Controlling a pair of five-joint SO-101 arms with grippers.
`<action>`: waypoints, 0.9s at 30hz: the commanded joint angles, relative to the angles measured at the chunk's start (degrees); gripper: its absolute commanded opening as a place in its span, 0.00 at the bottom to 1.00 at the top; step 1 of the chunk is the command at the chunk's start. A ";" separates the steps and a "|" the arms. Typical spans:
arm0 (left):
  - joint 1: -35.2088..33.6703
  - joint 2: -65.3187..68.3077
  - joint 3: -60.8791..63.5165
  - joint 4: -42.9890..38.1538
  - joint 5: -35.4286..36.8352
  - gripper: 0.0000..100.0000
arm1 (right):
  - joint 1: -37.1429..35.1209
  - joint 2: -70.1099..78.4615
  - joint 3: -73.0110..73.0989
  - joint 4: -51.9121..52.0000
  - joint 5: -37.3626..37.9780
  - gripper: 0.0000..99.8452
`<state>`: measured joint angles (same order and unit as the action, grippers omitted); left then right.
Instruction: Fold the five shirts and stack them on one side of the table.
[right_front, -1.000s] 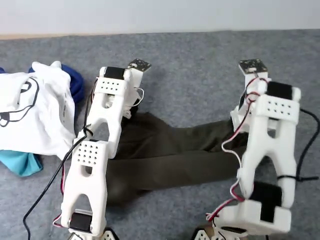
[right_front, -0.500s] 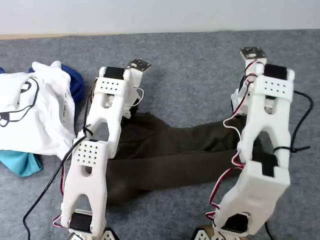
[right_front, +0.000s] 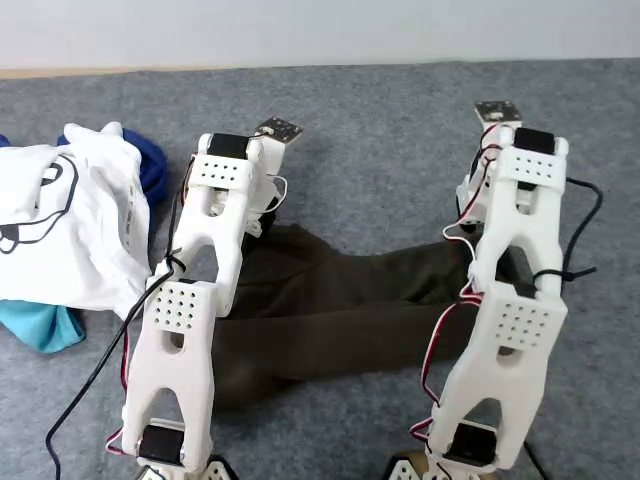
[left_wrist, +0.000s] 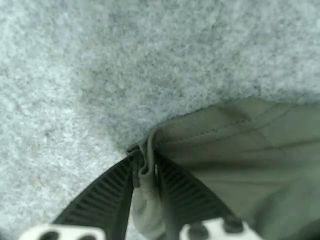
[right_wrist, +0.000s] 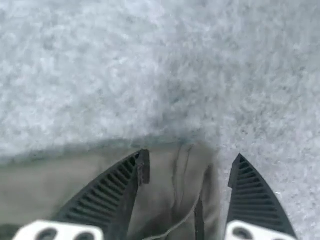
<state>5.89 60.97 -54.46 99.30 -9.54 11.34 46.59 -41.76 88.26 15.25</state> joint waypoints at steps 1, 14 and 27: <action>-1.49 -0.35 0.13 0.70 -0.44 0.00 | 1.71 0.66 -4.13 0.04 -0.53 0.26; -1.49 -0.35 0.13 0.70 -0.44 0.00 | 1.36 7.78 -4.13 -0.57 -0.62 0.26; -1.49 -0.35 0.04 0.70 -0.44 0.00 | -2.86 8.31 -4.13 0.84 -0.18 0.08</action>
<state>5.89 60.97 -54.46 99.30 -9.54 11.69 54.59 -45.10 88.44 15.16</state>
